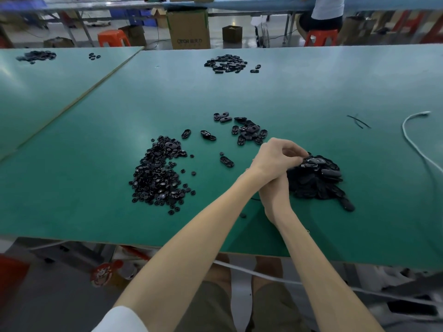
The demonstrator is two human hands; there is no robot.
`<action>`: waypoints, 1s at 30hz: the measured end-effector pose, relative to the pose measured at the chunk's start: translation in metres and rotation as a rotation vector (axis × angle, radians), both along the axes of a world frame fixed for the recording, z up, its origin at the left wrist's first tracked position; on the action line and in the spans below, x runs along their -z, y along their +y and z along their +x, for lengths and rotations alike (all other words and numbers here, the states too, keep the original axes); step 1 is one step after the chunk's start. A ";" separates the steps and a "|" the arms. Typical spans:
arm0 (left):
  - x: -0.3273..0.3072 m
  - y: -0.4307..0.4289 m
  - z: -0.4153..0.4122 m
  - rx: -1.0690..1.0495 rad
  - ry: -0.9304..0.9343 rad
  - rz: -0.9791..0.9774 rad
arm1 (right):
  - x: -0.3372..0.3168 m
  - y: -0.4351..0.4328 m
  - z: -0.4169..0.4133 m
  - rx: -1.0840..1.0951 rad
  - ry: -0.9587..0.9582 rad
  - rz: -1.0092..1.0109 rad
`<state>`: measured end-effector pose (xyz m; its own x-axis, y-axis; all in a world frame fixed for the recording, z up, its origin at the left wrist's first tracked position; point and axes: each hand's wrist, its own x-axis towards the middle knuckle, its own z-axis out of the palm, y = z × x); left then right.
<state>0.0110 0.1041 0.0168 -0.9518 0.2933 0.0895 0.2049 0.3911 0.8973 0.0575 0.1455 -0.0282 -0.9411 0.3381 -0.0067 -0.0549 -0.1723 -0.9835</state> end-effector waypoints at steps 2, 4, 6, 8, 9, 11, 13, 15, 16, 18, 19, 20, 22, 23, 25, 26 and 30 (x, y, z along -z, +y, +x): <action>0.003 -0.005 0.002 -0.005 0.031 0.044 | -0.005 -0.001 0.004 -0.135 0.011 -0.226; 0.004 -0.012 0.006 -0.060 0.076 0.089 | -0.005 -0.003 0.006 -0.224 -0.018 -0.186; 0.003 -0.021 0.007 -0.129 0.109 0.143 | -0.002 -0.003 0.008 -0.249 0.008 0.035; 0.002 -0.035 0.004 -0.196 0.104 0.146 | -0.001 -0.001 0.007 -0.244 0.032 0.196; 0.001 -0.044 0.002 -0.230 0.096 0.106 | 0.001 0.001 0.006 -0.230 0.029 0.203; 0.001 -0.067 -0.002 -0.273 0.079 -0.039 | 0.004 0.002 0.003 -0.201 0.031 0.204; 0.004 -0.093 -0.004 -0.278 0.085 -0.251 | 0.008 0.002 0.001 -0.197 0.035 0.194; 0.009 -0.115 -0.003 -0.241 0.109 -0.476 | 0.010 0.002 0.000 -0.208 0.039 0.181; 0.012 -0.122 -0.002 -0.209 0.119 -0.554 | 0.011 0.002 -0.001 -0.211 0.043 0.172; 0.017 -0.131 0.001 -0.159 0.157 -0.634 | 0.010 0.002 -0.001 -0.212 0.042 0.168; 0.019 -0.132 0.003 -0.153 0.187 -0.657 | 0.010 0.002 -0.001 -0.211 0.043 0.167; 0.020 -0.132 0.004 -0.157 0.216 -0.668 | 0.010 0.002 -0.001 -0.211 0.047 0.166; 0.023 -0.129 0.009 -0.169 0.251 -0.631 | 0.011 0.003 -0.001 -0.207 0.052 0.167; 0.024 -0.127 0.012 -0.169 0.245 -0.585 | 0.010 0.003 0.000 -0.200 0.053 0.171; 0.025 -0.121 0.019 -0.158 0.182 -0.427 | 0.011 0.004 0.000 -0.193 0.063 0.170; 0.025 -0.119 0.022 -0.148 0.147 -0.340 | 0.011 0.005 0.000 -0.194 0.074 0.174; 0.021 -0.119 0.029 -0.153 0.088 -0.138 | 0.010 0.004 0.000 -0.263 0.099 0.243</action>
